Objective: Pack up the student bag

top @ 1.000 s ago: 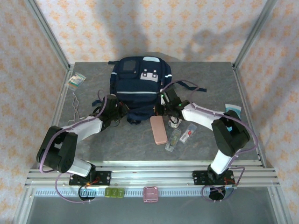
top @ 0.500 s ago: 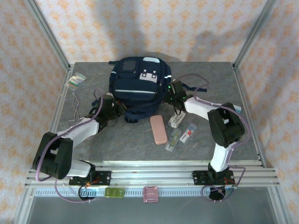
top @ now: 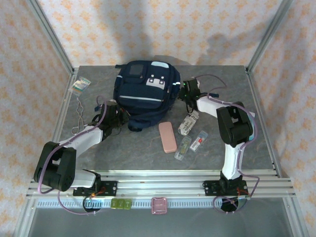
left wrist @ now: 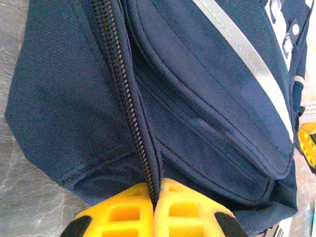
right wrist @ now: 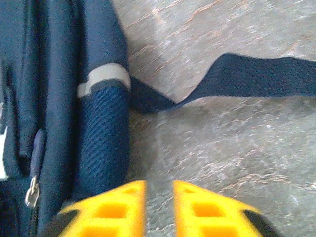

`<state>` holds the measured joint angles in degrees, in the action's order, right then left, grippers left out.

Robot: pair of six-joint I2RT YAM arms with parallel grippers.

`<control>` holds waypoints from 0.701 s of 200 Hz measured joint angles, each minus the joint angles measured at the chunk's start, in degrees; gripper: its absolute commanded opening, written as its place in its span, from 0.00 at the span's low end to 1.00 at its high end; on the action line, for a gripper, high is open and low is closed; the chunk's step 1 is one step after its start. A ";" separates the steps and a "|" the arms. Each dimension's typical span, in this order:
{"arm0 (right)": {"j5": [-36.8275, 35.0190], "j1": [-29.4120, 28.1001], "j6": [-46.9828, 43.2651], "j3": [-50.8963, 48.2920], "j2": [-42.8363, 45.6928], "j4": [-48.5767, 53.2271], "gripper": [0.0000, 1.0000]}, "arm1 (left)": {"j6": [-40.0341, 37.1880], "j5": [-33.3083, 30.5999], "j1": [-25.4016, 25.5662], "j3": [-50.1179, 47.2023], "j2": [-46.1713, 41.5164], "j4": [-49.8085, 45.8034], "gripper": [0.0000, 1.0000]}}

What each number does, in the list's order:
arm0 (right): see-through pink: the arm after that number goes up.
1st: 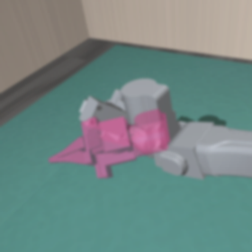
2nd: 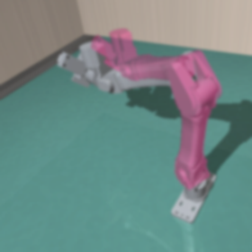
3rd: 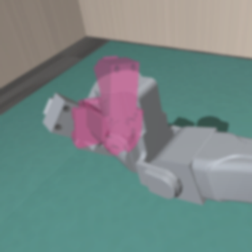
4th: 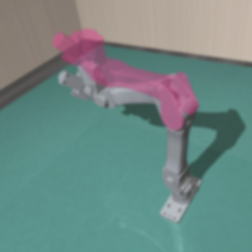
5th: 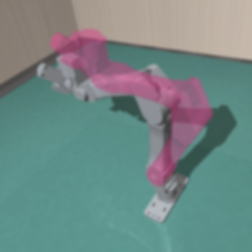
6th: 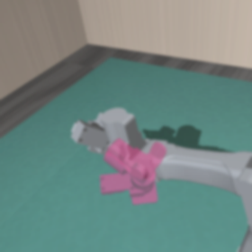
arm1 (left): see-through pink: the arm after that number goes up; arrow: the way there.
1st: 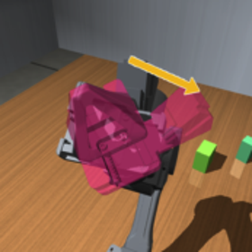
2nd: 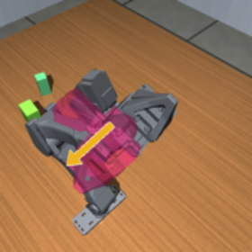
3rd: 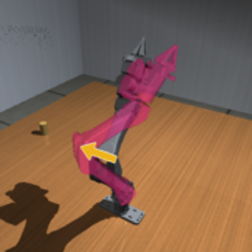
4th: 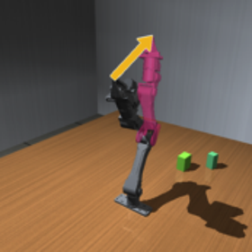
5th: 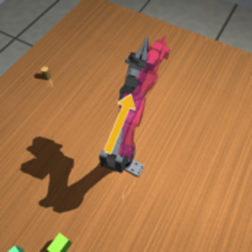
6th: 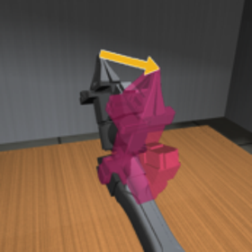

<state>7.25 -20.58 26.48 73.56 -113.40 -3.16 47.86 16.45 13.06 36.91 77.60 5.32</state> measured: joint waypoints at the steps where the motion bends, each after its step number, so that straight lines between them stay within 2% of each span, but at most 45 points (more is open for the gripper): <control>1: 0.33 0.00 0.00 0.00 0.00 0.00 0.38 | -0.02 0.00 0.00 0.00 0.00 0.00 0.00; 43: 10.99 2.01 3.54 0.83 -0.66 -2.47 0.45 | -0.85 0.02 0.00 0.00 0.00 -0.50 0.00; 98: 19.21 4.52 7.61 12.57 -13.16 -4.00 0.45 | -0.87 0.07 0.00 0.00 0.00 -0.66 0.00; 104: 19.87 4.50 8.04 12.92 -14.12 -4.22 0.40 | -0.87 0.07 0.00 0.00 0.00 -0.66 0.00; 119: 21.70 4.50 9.44 13.20 -16.06 -5.29 0.13 | -0.90 0.07 0.00 0.00 0.00 -0.66 0.00; 127: 22.69 4.50 10.12 13.18 -16.55 -5.92 0.03 | -0.92 0.07 0.00 0.00 0.00 -0.70 0.00; 130: 23.12 4.50 10.05 13.18 -16.59 -6.08 0.00 | -1.01 0.07 0.00 0.02 0.00 -0.76 0.00; 140: 24.00 4.50 10.97 12.96 -16.46 -6.99 0.00 | -1.20 0.07 -0.07 0.15 0.02 -1.05 0.00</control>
<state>31.24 -16.08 37.45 86.52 -129.86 -10.15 46.65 16.51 12.99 37.06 77.62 4.27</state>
